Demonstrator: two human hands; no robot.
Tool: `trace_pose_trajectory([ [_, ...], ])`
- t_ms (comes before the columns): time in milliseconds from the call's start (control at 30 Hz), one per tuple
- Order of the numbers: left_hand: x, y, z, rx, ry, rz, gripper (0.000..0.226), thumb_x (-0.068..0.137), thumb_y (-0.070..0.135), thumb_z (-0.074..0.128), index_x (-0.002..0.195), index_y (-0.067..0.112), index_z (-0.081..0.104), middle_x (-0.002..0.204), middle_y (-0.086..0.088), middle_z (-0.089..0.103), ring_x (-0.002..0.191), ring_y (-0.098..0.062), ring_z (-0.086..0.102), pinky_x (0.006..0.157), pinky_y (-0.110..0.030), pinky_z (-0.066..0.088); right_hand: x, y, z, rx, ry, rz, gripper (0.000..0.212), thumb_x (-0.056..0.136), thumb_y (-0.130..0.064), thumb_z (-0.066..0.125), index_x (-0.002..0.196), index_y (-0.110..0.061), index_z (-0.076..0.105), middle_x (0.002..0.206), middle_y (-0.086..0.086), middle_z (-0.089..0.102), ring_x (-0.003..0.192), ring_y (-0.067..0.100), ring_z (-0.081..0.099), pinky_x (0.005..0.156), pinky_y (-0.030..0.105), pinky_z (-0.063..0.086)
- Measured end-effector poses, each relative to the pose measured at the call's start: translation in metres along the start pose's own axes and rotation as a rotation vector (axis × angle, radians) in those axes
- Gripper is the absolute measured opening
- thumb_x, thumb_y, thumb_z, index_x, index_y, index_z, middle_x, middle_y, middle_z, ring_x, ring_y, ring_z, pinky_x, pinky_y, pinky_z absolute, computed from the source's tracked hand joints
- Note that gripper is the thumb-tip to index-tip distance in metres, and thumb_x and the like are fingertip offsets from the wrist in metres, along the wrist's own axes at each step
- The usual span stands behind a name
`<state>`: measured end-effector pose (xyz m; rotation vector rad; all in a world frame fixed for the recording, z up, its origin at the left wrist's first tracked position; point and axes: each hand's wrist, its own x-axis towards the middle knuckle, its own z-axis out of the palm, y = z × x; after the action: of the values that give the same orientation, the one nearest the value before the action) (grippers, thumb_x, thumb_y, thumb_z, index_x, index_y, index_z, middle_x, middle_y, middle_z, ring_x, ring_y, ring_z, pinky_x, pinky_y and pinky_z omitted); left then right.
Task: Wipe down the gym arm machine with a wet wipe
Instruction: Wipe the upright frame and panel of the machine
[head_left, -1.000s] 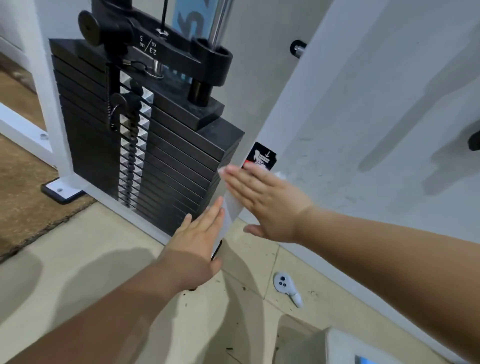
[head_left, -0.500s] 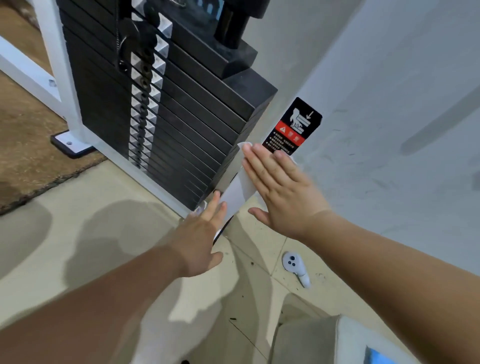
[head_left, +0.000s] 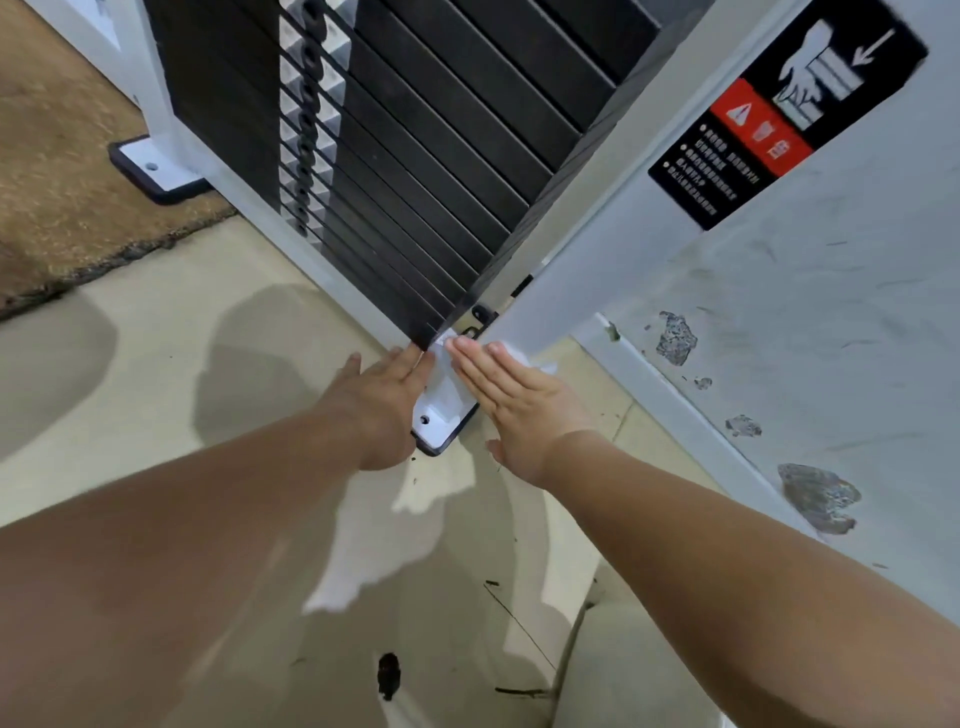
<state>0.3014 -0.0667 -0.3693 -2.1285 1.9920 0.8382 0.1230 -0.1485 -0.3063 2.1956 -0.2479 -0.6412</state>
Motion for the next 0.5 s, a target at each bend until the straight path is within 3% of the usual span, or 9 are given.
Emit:
trace_pose_trajectory([
  [100, 0.008, -0.003, 0.0, -0.049, 0.017, 0.019, 0.095, 0.098, 0.035, 0.053, 0.158, 0.021, -0.019, 0.169, 0.004, -0.013, 0.156, -0.015, -0.004, 0.126, -0.049, 0.003, -0.003, 0.008, -0.003, -0.005, 0.051, 0.031, 0.087, 0.103, -0.052, 0.014, 0.152, 0.007, -0.026, 0.158, 0.023, -0.037, 0.144, 0.034, -0.038, 0.116, 0.048, -0.032],
  [233, 0.017, -0.007, 0.006, -0.043, 0.004, 0.047, 0.096, 0.097, 0.039, 0.052, 0.158, 0.02, -0.02, 0.169, 0.005, -0.012, 0.156, -0.018, -0.006, 0.125, -0.052, 0.004, -0.022, 0.023, -0.005, -0.032, 0.191, 0.146, 0.088, 0.098, -0.047, 0.027, 0.16, 0.004, -0.008, 0.166, 0.02, -0.023, 0.153, 0.029, -0.022, 0.123, 0.045, -0.02],
  [367, 0.021, -0.014, 0.01, 0.005, -0.02, 0.032, 0.095, 0.095, 0.035, 0.051, 0.158, 0.021, -0.018, 0.168, 0.006, -0.015, 0.156, -0.02, -0.009, 0.124, -0.056, 0.002, -0.007, -0.008, 0.009, -0.013, 0.032, 0.095, 0.094, 0.095, -0.042, 0.033, 0.155, 0.007, -0.02, 0.159, 0.025, -0.037, 0.148, 0.035, -0.034, 0.12, 0.047, -0.028],
  [500, 0.022, -0.023, 0.008, 0.075, -0.007, 0.046, 0.093, 0.094, 0.018, 0.047, 0.158, 0.023, -0.019, 0.168, 0.009, -0.017, 0.155, -0.022, -0.014, 0.124, -0.058, -0.001, 0.012, -0.051, 0.034, -0.019, -0.122, -0.051, 0.075, 0.094, -0.019, 0.014, 0.152, 0.005, -0.028, 0.152, 0.025, -0.044, 0.136, 0.038, -0.046, 0.1, 0.053, -0.046],
])
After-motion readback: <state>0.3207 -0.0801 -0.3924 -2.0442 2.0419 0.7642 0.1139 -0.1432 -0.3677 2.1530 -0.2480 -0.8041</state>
